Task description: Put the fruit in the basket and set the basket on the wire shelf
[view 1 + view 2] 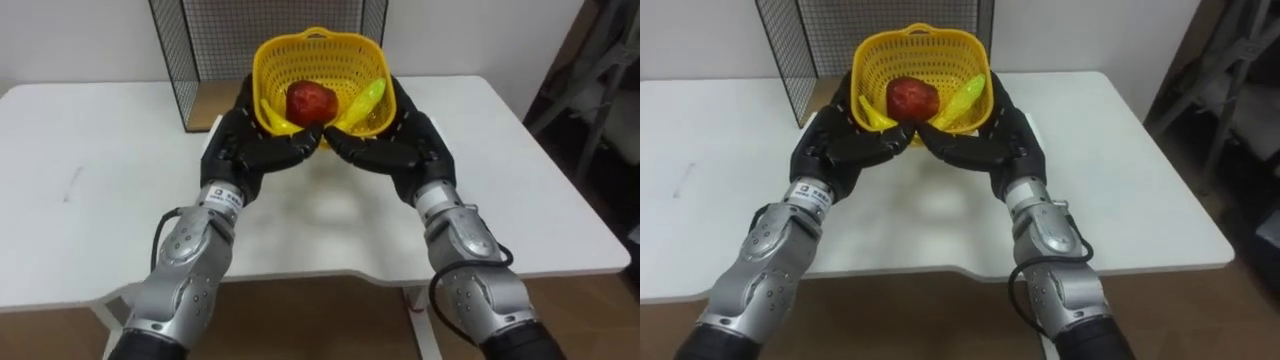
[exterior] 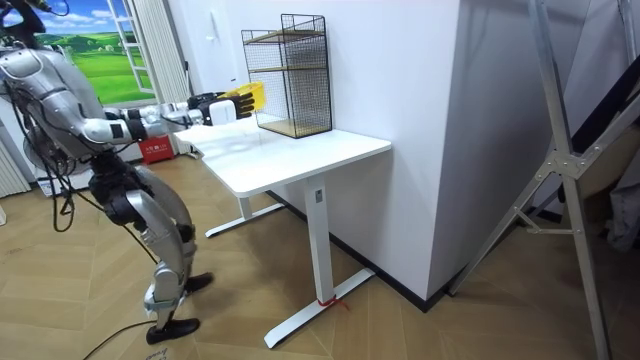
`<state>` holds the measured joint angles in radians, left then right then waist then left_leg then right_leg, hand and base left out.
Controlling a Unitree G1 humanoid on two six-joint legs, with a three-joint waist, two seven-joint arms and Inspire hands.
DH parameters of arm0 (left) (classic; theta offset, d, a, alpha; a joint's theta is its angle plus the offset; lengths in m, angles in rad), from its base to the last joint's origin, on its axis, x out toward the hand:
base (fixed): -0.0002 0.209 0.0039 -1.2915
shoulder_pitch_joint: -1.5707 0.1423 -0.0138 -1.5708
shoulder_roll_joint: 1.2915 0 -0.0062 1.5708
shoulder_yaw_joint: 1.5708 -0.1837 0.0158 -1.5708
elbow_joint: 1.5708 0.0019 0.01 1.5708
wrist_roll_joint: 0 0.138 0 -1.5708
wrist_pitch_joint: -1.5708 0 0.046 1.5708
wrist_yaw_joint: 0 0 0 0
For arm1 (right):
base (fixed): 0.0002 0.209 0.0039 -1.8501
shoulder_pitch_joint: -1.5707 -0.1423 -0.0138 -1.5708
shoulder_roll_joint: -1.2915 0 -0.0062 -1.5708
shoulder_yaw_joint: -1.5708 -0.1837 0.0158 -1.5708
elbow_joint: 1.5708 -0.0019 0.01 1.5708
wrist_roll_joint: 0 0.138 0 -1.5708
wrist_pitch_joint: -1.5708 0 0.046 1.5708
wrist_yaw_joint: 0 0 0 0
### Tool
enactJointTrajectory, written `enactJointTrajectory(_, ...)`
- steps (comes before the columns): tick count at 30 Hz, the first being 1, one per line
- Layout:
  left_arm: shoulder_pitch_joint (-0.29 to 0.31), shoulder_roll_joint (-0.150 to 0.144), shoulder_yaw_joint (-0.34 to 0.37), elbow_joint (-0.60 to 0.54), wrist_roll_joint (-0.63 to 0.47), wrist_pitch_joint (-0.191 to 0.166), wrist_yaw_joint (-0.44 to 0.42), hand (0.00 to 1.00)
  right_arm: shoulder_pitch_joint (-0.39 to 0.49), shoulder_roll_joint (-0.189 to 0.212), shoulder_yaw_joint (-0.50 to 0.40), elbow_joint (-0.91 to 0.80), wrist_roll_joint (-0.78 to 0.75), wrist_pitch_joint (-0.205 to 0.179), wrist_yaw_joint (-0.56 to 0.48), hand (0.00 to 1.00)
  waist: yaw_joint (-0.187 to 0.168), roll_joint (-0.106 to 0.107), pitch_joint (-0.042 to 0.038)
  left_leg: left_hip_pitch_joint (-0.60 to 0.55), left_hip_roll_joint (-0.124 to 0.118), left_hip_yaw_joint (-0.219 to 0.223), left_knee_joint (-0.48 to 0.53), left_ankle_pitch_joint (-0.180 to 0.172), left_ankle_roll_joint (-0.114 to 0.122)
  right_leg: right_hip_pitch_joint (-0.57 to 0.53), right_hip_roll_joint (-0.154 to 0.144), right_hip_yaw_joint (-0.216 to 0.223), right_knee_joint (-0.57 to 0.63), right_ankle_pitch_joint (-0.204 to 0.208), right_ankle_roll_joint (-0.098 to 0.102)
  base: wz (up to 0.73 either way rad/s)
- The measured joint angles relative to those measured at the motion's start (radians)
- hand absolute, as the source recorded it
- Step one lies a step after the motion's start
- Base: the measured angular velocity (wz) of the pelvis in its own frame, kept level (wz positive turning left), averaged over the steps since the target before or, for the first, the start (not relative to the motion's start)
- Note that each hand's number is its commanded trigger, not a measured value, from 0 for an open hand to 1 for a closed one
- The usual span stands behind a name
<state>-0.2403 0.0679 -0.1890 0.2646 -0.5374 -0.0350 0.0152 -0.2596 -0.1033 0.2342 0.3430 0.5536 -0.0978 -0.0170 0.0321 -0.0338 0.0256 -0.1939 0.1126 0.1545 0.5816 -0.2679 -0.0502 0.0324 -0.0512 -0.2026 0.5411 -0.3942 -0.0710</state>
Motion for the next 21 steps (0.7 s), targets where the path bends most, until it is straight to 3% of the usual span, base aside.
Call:
enactJointTrajectory(1, 0.000, -0.002, -0.002, 0.000, 0.000, 0.000, 0.000, 0.00, 0.000, -0.004, 0.000, 0.001, 0.001, 0.002, 0.005, 0.00, 0.003, -0.001, 0.0003, -0.029, -0.008, 0.010, -0.066, 0.062, 0.018, 0.004, -0.003, 0.001, -0.002, -0.001, 0.000, -0.33)
enactJointTrajectory(2, 0.000, 0.000, -0.002, 0.000, 0.000, 0.000, 0.000, 0.00, 0.000, -0.004, 0.001, 0.001, -0.001, 0.002, 0.008, 0.00, 0.005, -0.001, -0.0007, -0.038, -0.014, 0.007, -0.088, 0.100, 0.024, 0.005, -0.005, 0.002, -0.003, -0.003, -0.001, -0.37)
enactJointTrajectory(3, 0.000, 0.001, -0.002, -0.003, 0.000, 0.000, 0.000, 0.00, 0.000, -0.004, 0.002, 0.000, -0.001, 0.002, 0.016, 0.00, 0.006, -0.002, -0.0068, -0.043, -0.023, -0.001, -0.110, 0.164, 0.038, 0.006, -0.002, 0.008, -0.004, -0.012, 0.007, -0.23)
enactJointTrajectory(4, -0.001, 0.006, -0.002, -0.003, -0.003, 0.000, 0.000, 0.00, 0.000, -0.004, 0.002, -0.001, -0.003, 0.002, 0.018, 0.00, 0.000, -0.016, -0.0161, -0.040, -0.032, -0.002, -0.105, 0.179, 0.051, 0.006, -0.010, 0.013, -0.006, -0.021, 0.018, -0.12)
enactJointTrajectory(6, -0.005, 0.005, -0.005, -0.004, -0.006, -0.001, -0.001, 0.00, -0.001, -0.012, 0.001, -0.011, -0.007, 0.001, 0.019, 0.00, -0.001, -0.028, -0.0191, -0.041, -0.044, 0.006, -0.092, 0.161, 0.060, 0.010, -0.021, 0.014, -0.020, -0.025, 0.030, -0.02)
enactJointTrajectory(11, -0.005, 0.004, -0.008, -0.003, -0.020, -0.001, -0.001, 0.00, 0.000, -0.011, 0.000, -0.012, -0.004, 0.001, 0.020, 0.00, -0.010, -0.027, -0.0131, -0.026, -0.072, 0.005, -0.033, 0.098, 0.075, 0.071, -0.052, 0.004, -0.041, -0.043, 0.066, 0.09)
enactJointTrajectory(12, -0.005, 0.004, -0.010, -0.002, -0.021, -0.001, -0.001, 0.00, 0.000, -0.011, 0.000, -0.012, -0.004, -0.001, 0.019, 0.00, -0.013, -0.024, -0.0119, -0.020, -0.086, 0.009, -0.024, 0.075, 0.081, 0.086, -0.061, 0.001, -0.037, -0.054, 0.077, 0.17)
enactJointTrajectory(13, -0.005, 0.002, -0.010, -0.002, -0.021, -0.005, -0.001, 0.00, -0.001, -0.012, 0.000, -0.012, -0.003, -0.004, 0.018, 0.00, -0.019, -0.024, -0.0121, -0.019, -0.106, 0.010, -0.020, 0.053, 0.090, 0.088, -0.079, -0.001, -0.018, -0.070, 0.090, 0.17)
enactJointTrajectory(14, -0.005, 0.000, -0.010, -0.002, -0.021, -0.007, -0.001, 0.00, -0.001, -0.012, 0.000, -0.012, -0.004, -0.006, 0.018, 0.00, -0.020, -0.023, -0.0114, -0.020, -0.111, 0.010, -0.018, 0.042, 0.095, 0.083, -0.091, -0.002, 0.012, -0.075, 0.098, 0.12)
enactJointTrajectory(15, -0.005, 0.001, -0.010, -0.002, -0.020, -0.007, -0.001, 0.00, -0.001, -0.010, 0.000, -0.012, -0.005, -0.007, 0.016, 0.00, -0.024, -0.024, -0.0083, -0.018, -0.125, 0.014, -0.011, 0.026, 0.110, 0.042, -0.123, -0.001, 0.114, -0.075, 0.101, 0.10)
enactJointTrajectory(16, -0.005, 0.001, -0.010, -0.002, -0.020, -0.009, -0.001, 0.00, -0.001, -0.008, 0.000, -0.012, -0.008, -0.010, 0.014, 0.00, -0.027, -0.033, -0.0023, -0.010, -0.147, 0.026, -0.007, 0.018, 0.122, -0.001, -0.162, 0.006, 0.224, -0.067, 0.116, 0.10)
enactJointTrajectory(18, -0.005, -0.004, -0.011, -0.002, -0.019, -0.009, -0.001, 0.00, -0.001, -0.010, -0.001, -0.013, -0.012, -0.014, 0.011, 0.00, -0.027, -0.032, -0.0007, -0.006, -0.165, 0.037, 0.017, -0.008, 0.139, -0.048, -0.196, 0.012, 0.343, -0.032, 0.135, 0.10)
enactJointTrajectory(20, -0.006, -0.005, -0.009, -0.002, -0.019, -0.010, -0.001, 0.00, -0.001, -0.008, 0.000, -0.012, -0.014, -0.017, 0.010, 0.00, -0.022, -0.027, 0.0034, 0.008, -0.172, 0.038, 0.019, -0.026, 0.151, -0.074, -0.209, 0.021, 0.405, 0.024, 0.135, 0.06)
enactJointTrajectory(21, -0.005, -0.004, -0.014, -0.001, -0.020, -0.010, -0.001, 0.00, 0.000, -0.008, 0.001, -0.008, -0.007, -0.017, 0.010, 0.00, -0.025, -0.021, 0.0108, 0.033, -0.173, 0.028, 0.003, -0.031, 0.157, -0.080, -0.207, 0.021, 0.423, 0.072, 0.139, 0.03)
